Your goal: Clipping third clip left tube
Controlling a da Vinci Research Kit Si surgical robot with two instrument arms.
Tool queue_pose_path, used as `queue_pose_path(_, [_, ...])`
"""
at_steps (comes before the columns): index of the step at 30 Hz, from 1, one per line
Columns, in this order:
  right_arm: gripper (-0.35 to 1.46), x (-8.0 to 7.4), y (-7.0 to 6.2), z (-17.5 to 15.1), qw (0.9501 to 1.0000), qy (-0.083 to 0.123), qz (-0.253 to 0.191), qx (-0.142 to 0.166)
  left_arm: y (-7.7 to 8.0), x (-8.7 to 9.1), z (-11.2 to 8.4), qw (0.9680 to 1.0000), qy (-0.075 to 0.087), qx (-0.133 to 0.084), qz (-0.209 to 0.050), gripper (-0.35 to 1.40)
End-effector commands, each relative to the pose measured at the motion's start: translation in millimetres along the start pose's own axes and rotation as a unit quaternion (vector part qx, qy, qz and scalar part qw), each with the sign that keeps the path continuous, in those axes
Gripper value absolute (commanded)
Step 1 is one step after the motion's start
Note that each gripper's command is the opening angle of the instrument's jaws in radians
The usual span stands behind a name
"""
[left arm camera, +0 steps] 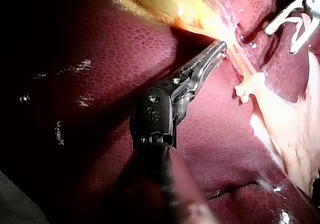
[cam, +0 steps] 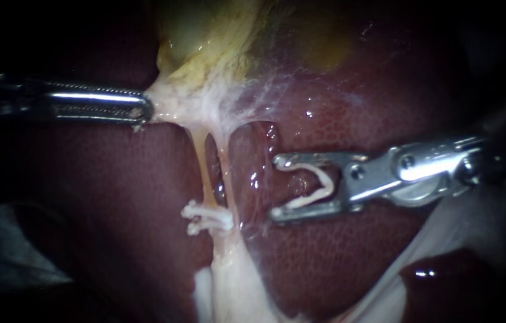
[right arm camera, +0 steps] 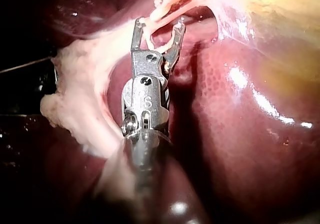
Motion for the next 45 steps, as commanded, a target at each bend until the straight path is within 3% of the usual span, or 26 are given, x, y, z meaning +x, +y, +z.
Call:
queue_pose_path(1, [0.50, 0.0, 0.1, 0.6, 1.0000, 0.005, 0.007, 0.002, 0.0, 0.0, 0.0, 1.0000, 0.000, 0.000, 0.000, -0.35])
queue_pose_path(10, [0.49, -0.4, 1.9, 5.6, 0.9981, 0.033, 0.046, 0.024, 0.0, 0.0, 0.0, 1.0000, 0.000, 0.000, 0.000, -0.35])
queue_pose_path(22, [0.50, -3.9, 4.8, 8.3, 0.9954, 0.043, 0.078, 0.037, 0.1, 0.0, 0.1, 1.0000, 0.000, 0.000, 0.000, -0.35])
queue_pose_path(25, [0.50, -4.4, 5.3, 8.6, 0.9938, 0.054, 0.084, 0.048, 0.1, 0.0, 0.1, 1.0000, 0.000, 0.000, 0.000, -0.35])
queue_pose_path(38, [0.50, -3.1, 5.8, 11.1, 0.9772, 0.136, 0.124, 0.106, 0.1, 0.1, 0.2, 1.0000, 0.000, 0.001, 0.000, -0.35])
queue_pose_path(45, [0.50, -2.5, 5.7, 11.7, 0.9743, 0.145, 0.121, 0.123, 0.1, 0.1, 0.4, 1.0000, 0.001, 0.001, -0.001, -0.35])
